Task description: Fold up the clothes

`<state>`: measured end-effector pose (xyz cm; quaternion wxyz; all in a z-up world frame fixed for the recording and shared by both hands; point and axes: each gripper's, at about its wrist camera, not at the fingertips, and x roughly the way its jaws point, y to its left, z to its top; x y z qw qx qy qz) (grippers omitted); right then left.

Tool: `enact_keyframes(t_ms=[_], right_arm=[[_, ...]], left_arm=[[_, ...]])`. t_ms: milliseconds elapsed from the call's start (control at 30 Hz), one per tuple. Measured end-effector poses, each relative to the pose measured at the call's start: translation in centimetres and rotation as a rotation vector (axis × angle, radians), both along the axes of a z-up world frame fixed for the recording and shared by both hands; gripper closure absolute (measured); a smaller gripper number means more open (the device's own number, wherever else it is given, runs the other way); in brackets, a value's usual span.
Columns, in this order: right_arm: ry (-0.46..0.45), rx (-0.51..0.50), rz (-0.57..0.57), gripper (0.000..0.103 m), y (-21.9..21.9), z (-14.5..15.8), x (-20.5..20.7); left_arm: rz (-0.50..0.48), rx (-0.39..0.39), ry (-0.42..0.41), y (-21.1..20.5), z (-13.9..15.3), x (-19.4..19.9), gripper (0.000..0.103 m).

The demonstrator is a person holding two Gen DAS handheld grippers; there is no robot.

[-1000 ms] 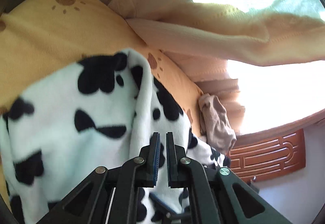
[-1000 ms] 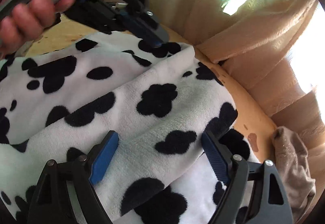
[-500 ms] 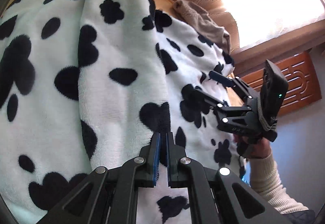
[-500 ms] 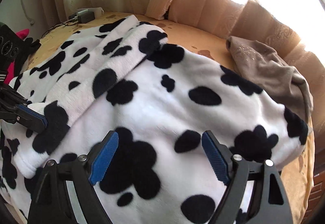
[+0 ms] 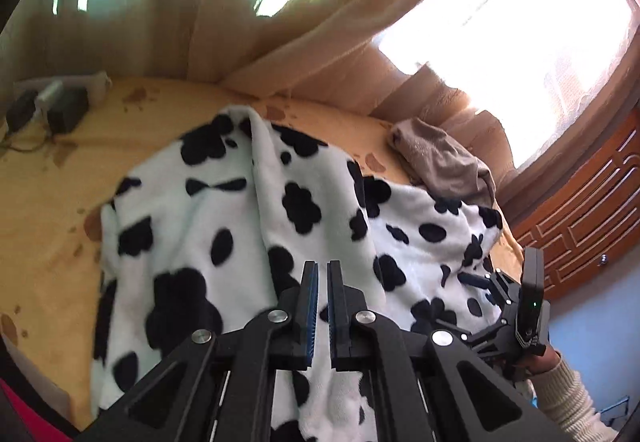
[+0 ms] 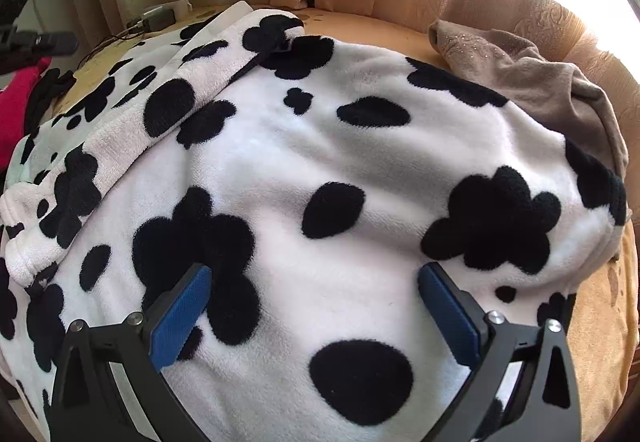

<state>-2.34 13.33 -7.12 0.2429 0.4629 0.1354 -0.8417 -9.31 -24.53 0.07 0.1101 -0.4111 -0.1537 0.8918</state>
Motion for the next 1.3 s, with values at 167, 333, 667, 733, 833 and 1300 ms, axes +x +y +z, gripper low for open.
enact_keyframes(t_ms=[167, 333, 667, 733, 833, 1300], right_arm=[[0.001, -0.002, 0.002, 0.000, 0.3, 0.2, 0.1], [0.010, -0.005, -0.001, 0.000, 0.1, 0.1, 0.5], [0.013, -0.009, -0.009, 0.000, 0.1, 0.0, 0.2], [0.019, -0.019, -0.029, 0.000, 0.8, 0.4, 0.2], [0.076, -0.043, -0.064, 0.000, 3.5, 2.4, 0.6], [0.247, -0.039, -0.472, 0.000, 23.4, 9.1, -4.3]], left_arm=[[0.067, -0.027, -0.027, -1.9, -0.6, -4.2, 0.098], [-0.073, 0.027, -0.131, 1.4, -4.1, -2.7, 0.098], [-0.302, -0.097, -0.229, 8.7, -10.6, 1.9, 0.098], [-0.296, -0.066, -0.204, 8.0, -10.8, 2.4, 0.098], [-0.278, 0.021, -0.201, 6.5, -11.3, 2.6, 0.098], [-0.238, 0.018, -0.032, 6.5, -11.9, 4.6, 0.098]])
